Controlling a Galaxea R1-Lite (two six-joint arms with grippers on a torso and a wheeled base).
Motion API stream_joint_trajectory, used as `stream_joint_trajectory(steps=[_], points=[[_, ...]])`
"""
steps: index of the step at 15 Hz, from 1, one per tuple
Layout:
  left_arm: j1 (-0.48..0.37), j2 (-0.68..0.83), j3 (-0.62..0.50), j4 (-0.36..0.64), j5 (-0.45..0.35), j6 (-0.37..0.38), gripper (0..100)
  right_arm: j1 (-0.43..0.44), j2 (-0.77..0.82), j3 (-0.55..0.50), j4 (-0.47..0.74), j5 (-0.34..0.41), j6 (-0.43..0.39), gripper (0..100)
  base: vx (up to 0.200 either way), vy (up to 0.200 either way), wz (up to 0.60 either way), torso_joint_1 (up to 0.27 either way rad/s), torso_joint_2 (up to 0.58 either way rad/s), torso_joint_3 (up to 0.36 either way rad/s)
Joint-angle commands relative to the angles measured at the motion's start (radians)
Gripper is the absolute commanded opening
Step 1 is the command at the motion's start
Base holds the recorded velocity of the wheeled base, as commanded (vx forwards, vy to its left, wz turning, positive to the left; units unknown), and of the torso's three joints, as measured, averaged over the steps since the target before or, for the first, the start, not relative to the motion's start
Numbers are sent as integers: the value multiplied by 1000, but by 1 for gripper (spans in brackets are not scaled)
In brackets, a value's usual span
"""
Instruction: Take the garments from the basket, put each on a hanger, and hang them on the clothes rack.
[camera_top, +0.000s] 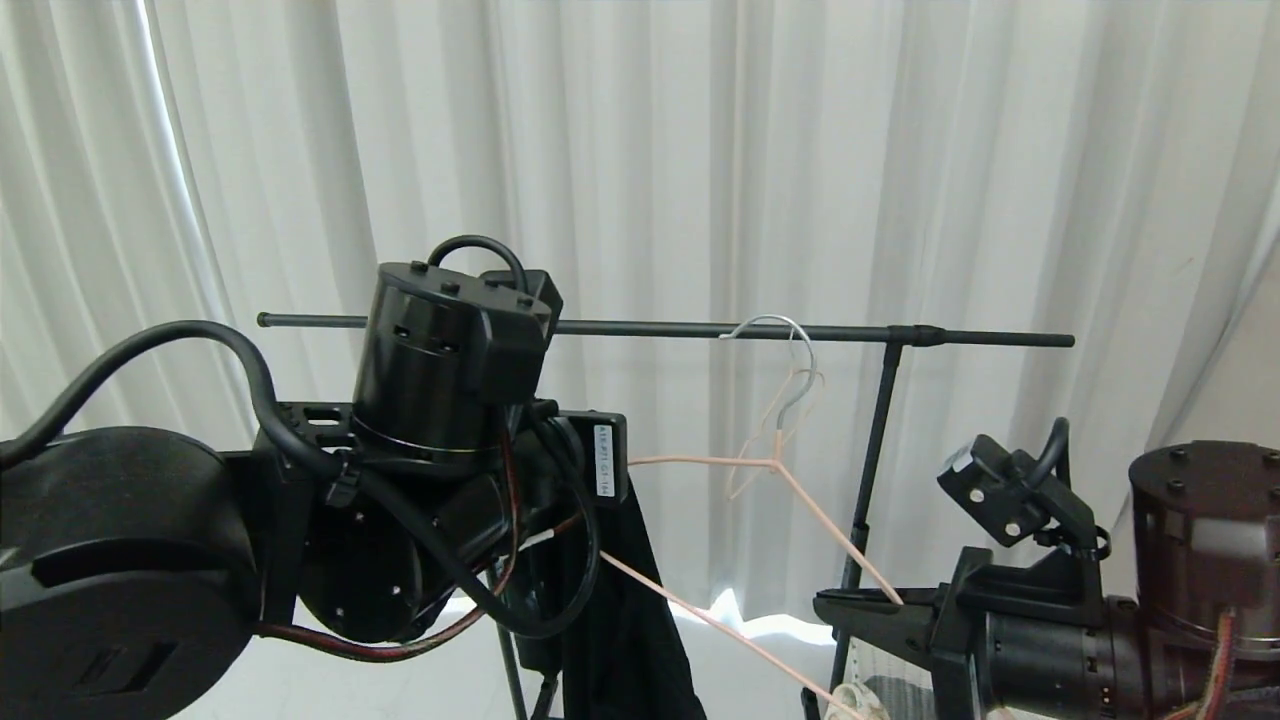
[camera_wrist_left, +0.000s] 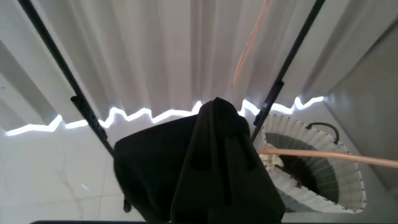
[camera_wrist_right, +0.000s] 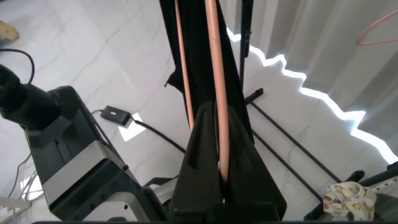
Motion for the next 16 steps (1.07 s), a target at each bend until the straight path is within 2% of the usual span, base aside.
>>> stream_joint_trajectory(steps=[1, 8, 14, 16], points=[[-41, -13, -18, -1, 0, 0, 0, 16, 36, -22, -1, 1, 1, 0, 0, 0, 0, 0, 0, 0], [-150, -1, -107, 1, 0, 0, 0, 56, 105, -69, -53, -13, 8, 0, 0, 0, 0, 0, 0, 0], [-170, -7, -104, 2, 0, -2, 0, 56, 97, -74, -58, -25, 8, 0, 0, 0, 0, 0, 0, 0], [-170, -13, -104, 2, 2, 0, 0, 56, 95, -74, -58, -53, 9, 0, 0, 0, 0, 0, 0, 0]])
